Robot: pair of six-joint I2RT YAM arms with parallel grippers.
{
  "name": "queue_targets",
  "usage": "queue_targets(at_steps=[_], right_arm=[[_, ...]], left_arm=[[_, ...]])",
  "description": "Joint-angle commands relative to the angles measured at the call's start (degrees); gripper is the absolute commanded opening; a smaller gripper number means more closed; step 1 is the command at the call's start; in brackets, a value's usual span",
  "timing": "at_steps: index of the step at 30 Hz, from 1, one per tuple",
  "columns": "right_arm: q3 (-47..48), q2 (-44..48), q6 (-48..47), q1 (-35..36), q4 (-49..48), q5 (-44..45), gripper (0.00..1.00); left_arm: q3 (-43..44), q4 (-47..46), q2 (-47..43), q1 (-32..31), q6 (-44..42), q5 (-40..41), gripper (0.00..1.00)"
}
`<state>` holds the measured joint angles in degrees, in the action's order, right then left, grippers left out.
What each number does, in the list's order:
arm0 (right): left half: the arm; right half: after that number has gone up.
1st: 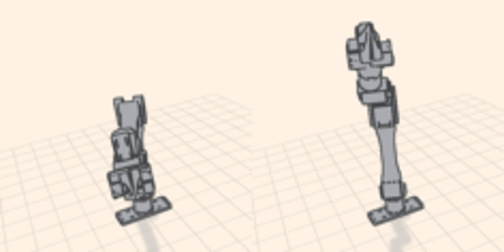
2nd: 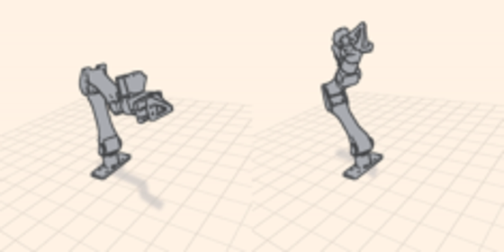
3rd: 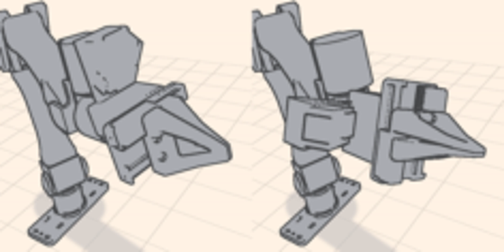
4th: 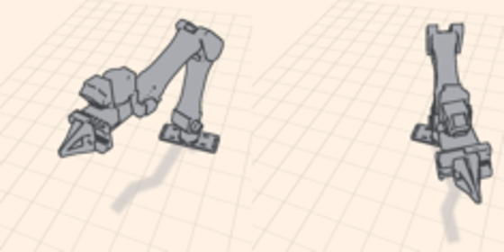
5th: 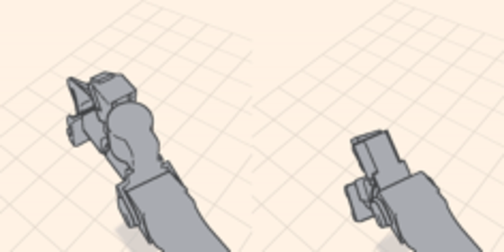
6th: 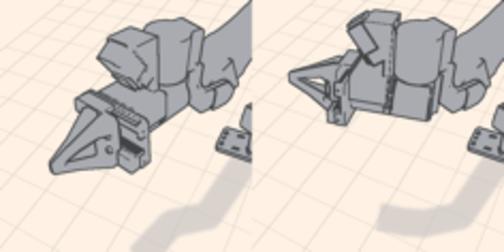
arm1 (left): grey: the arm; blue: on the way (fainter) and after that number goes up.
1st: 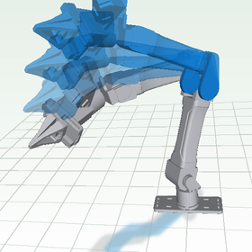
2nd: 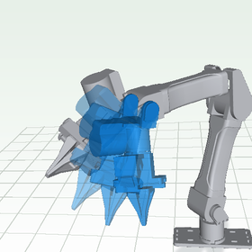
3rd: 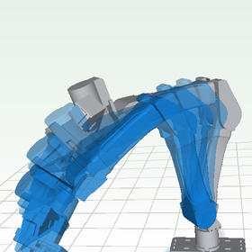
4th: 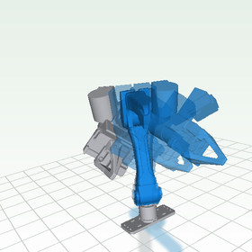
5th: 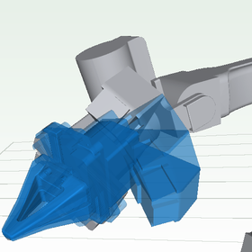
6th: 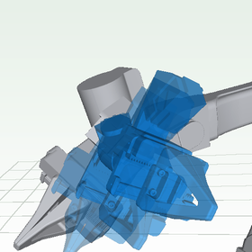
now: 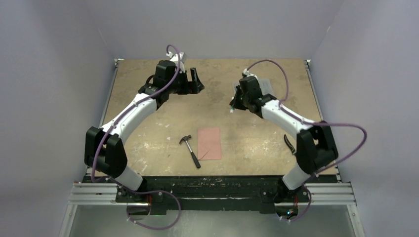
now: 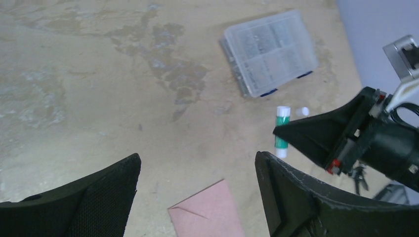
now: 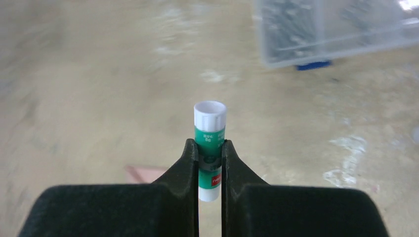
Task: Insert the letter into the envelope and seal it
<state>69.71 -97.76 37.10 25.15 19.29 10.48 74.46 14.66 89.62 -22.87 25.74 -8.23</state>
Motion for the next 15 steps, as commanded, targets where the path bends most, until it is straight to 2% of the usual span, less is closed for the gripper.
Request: queue_targets(at_steps=[1, 3, 9, 15], right_arm=[[-8.2, 12.2, -18.2, 0.8, -18.1, -16.1, 0.0], [-11.2, 15.6, -23.7, 1.1, -22.6, -21.7, 0.0], [-14.4, 21.1, -39.2, 2.5, -29.4, -28.6, 0.0], [-11.2, 20.9, -47.6, 3.6, -28.8, -29.6, 0.0]], left_arm=[[4.0, -4.2, 0.6, 1.6, 4.8, -14.6, 0.85], [4.4, -6.3, 1.2, 1.6, 5.9, -21.0, 0.84], [2.3, -13.6, 1.8, 1.6, 11.4, -35.3, 0.82], [0.8, -16.6, 3.3, 1.2, 14.4, -41.0, 0.82]])
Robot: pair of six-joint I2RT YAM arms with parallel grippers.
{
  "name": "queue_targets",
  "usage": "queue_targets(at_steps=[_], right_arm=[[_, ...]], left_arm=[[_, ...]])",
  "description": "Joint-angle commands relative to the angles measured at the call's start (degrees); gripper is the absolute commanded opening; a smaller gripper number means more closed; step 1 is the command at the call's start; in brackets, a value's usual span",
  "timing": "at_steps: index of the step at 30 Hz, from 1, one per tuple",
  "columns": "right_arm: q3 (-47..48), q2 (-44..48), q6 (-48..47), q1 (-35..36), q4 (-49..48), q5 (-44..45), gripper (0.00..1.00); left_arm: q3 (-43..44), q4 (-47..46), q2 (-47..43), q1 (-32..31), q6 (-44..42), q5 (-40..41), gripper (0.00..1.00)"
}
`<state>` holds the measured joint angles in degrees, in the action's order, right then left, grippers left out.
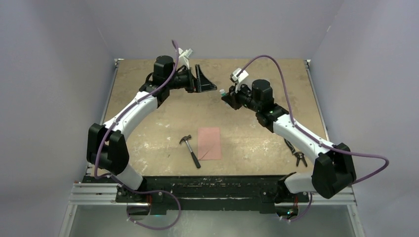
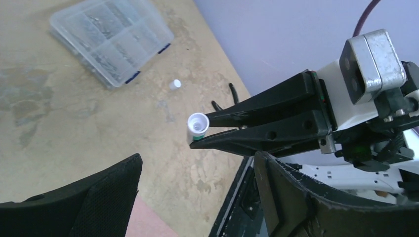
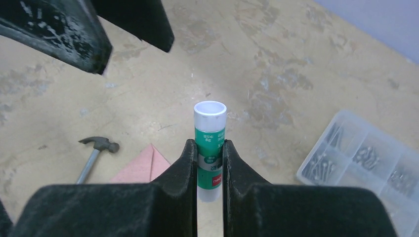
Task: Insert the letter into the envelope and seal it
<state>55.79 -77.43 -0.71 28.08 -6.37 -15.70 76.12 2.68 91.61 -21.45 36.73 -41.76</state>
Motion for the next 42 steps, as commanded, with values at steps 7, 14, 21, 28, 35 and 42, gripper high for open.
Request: queue_targets(at_steps=[7, 14, 21, 28, 35, 42], right_arm=[[5.1, -0.3, -16.3, 3.7, -1.0, -1.9, 0.0], [6.8, -1.7, -20.4, 7.1, 0.1, 1.7, 0.0], [6.9, -2.2, -23.1, 8.6, 0.8, 4.0, 0.0], [6.7, -2.2, -25.1, 9.3, 0.7, 4.4, 0.0], [6.1, -2.6, -26.7, 10.3, 1.2, 5.6, 0.0], [5.6, -2.8, -26.4, 10.4, 0.7, 4.0, 0.0]], left_arm=[[-2.3, -9.3, 3.8, -0.4, 10.9, -10.5, 0.69], [-5.1, -13.2, 5.8, -0.5, 18.8, -10.9, 0.62], [-4.8, -6.2, 6.6, -0.3, 19.0, -7.7, 0.31], [-3.2, 3.4, 8.0, -0.3, 16.4, -4.7, 0.4], [-3.7, 3.2, 8.3, 0.7, 20.0, -1.6, 0.44], [-4.7, 2.9, 8.1, 1.6, 21.2, -1.2, 0.32]])
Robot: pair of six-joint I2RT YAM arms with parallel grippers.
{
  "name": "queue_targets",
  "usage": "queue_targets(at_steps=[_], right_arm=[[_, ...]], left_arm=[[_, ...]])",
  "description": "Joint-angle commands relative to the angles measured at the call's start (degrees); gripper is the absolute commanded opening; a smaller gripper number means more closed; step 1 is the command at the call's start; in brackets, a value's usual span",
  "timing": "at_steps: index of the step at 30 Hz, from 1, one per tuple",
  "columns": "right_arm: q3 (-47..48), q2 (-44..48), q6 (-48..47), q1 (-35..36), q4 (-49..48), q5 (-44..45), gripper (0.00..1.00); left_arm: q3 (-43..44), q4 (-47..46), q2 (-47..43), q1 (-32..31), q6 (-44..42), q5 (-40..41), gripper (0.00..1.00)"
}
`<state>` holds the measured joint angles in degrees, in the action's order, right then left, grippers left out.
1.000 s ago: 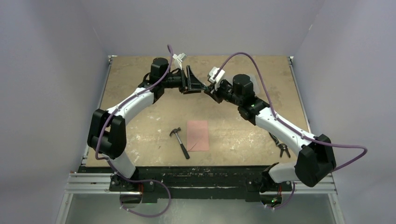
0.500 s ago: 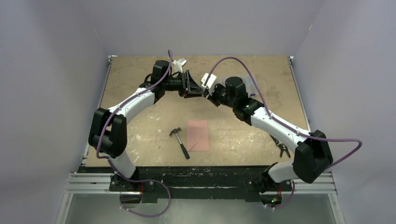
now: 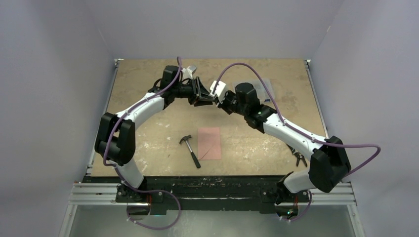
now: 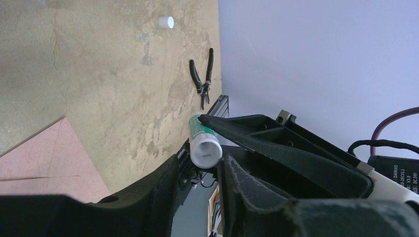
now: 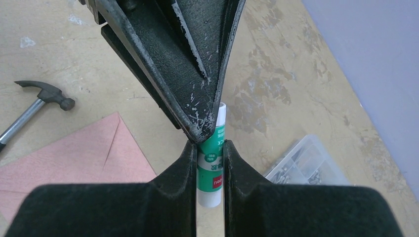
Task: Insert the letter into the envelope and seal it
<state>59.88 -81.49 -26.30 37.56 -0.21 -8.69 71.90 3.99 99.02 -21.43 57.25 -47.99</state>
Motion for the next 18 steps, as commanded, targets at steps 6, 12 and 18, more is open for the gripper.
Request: queue_targets(at_steps=[6, 12, 18], right_arm=[[1.5, 0.6, -0.7, 0.9, -5.8, -3.2, 0.0], [2.7, -1.2, -0.3, 0.9, -6.0, -3.7, 0.0], [4.0, -3.0, -0.3, 0.9, -6.6, -4.5, 0.0]], left_arm=[[-0.2, 1.5, 1.1, 3.4, 0.7, 3.8, 0.37], [-0.5, 0.0, 2.0, 3.4, 1.1, 1.1, 0.49], [-0.4, -1.0, 2.6, 3.3, 1.9, -0.3, 0.5]])
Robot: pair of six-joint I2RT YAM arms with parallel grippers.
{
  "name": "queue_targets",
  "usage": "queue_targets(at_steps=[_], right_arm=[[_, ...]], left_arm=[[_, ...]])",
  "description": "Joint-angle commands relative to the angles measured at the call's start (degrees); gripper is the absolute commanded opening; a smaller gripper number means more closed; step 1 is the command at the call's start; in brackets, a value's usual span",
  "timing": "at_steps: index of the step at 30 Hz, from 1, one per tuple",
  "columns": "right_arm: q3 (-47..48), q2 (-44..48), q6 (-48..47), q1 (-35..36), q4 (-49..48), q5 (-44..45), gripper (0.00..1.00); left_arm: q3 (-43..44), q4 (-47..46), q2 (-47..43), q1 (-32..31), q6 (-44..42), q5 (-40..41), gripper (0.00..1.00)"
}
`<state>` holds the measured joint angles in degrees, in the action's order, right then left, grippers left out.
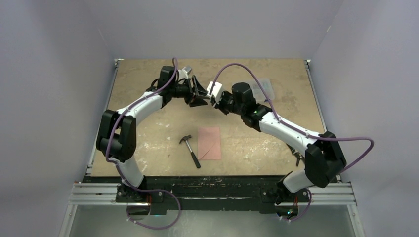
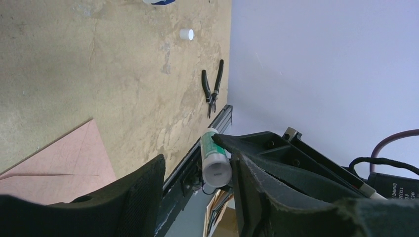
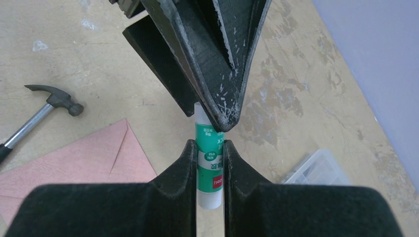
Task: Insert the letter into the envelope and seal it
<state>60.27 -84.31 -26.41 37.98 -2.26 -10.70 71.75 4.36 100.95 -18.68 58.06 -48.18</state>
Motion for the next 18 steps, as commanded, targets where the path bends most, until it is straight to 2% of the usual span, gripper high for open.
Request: queue_targets(at_steps=[1, 7, 11, 13, 15, 17, 18], right_arm=[[3.7, -0.4, -0.2, 0.5, -4.8, -2.6, 0.0], [5.6, -2.5, 1.1, 0.6, -3.7, -2.4, 0.0], [5.8, -3.0, 2.0, 0.5, -4.3, -1.3, 0.0], [5.5, -2.9, 2.4, 0.5, -5.2, -1.8, 0.0], [5.5, -2.9, 3.0, 0.5, -5.4, -2.5, 0.0], [5.3, -2.7, 7.5, 0.5, -5.1, -2.9, 0.01], [5.2, -2.6, 8.8, 0.4, -4.8, -2.2, 0.07]], left_arm=[[-0.3, -1.5, 0.9, 0.5, 1.3, -0.4, 0.48], [-0.8, -1.0, -0.3, 0.1, 2.0, -2.7, 0.32], [-1.1, 1.8, -1.2, 0.1, -0.1, -2.9, 0.28], [-1.2, 1.7, -0.7, 0.1, -0.2, -3.1, 0.17], [-1.1, 1.0, -0.3, 0.1, 0.1, -3.1, 0.01], [-0.9, -0.7, -0.2, 0.2, 0.8, -3.4, 0.0], [-0.8, -1.7, -0.2, 0.3, 1.2, -3.4, 0.0]])
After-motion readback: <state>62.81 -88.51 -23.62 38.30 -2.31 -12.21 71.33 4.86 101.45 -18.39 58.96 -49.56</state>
